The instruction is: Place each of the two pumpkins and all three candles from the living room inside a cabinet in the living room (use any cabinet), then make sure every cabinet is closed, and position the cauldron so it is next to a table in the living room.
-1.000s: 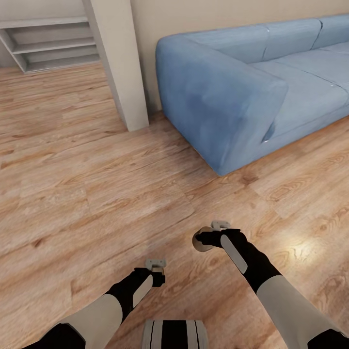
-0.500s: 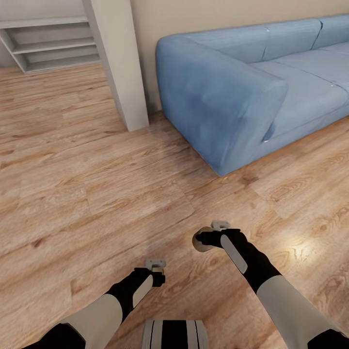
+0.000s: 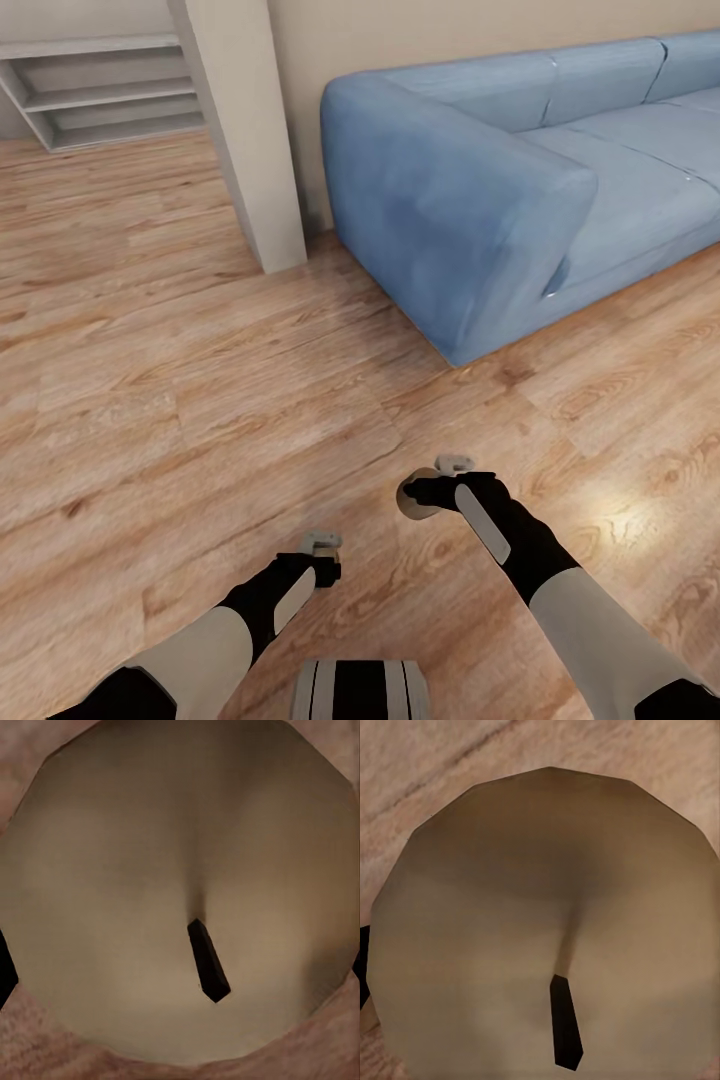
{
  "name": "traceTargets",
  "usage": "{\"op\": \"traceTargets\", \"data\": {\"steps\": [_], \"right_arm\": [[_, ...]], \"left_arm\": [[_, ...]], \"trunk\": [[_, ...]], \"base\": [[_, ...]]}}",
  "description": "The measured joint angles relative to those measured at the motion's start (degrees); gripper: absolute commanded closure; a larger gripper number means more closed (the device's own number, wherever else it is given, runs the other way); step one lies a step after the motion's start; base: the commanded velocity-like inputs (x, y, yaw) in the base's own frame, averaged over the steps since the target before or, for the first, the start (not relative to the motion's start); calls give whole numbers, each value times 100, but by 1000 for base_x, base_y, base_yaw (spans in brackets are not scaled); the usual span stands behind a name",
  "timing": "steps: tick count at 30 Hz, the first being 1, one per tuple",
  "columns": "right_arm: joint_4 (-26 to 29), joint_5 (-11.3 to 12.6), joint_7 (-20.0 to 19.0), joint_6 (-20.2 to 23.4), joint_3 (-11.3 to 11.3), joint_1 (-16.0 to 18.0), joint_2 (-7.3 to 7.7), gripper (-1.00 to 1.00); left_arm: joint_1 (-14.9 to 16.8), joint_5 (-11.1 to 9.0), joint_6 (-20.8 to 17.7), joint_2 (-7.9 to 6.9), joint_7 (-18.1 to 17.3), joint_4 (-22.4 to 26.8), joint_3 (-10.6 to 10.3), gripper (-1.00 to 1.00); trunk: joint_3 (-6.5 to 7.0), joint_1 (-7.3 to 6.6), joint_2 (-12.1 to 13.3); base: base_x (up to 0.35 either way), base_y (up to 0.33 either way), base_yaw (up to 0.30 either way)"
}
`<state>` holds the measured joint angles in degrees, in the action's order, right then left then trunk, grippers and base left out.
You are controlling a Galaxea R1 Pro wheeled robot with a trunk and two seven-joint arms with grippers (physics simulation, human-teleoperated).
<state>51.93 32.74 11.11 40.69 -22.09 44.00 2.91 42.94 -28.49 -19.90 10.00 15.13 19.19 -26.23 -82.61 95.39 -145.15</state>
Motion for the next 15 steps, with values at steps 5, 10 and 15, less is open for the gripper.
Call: {"op": "traceTargets", "data": {"steps": [5, 10, 15], "right_arm": [[0, 0, -1, 0, 0, 0, 0, 100], [0, 0, -1, -1, 0, -1, 0, 100], [0, 2, -8, 0, 0, -4, 0, 100]], "left_arm": [[0, 0, 9, 0, 0, -8, 0, 100], [0, -18, 16, 0, -1, -7, 0, 100], [0, -15, 16, 0, -1, -7, 1, 100]], "trunk": [[0, 1, 0], [0, 1, 0], [0, 1, 0]], "base": [[11, 0, 0], [0, 0, 0], [0, 0, 0]]}}
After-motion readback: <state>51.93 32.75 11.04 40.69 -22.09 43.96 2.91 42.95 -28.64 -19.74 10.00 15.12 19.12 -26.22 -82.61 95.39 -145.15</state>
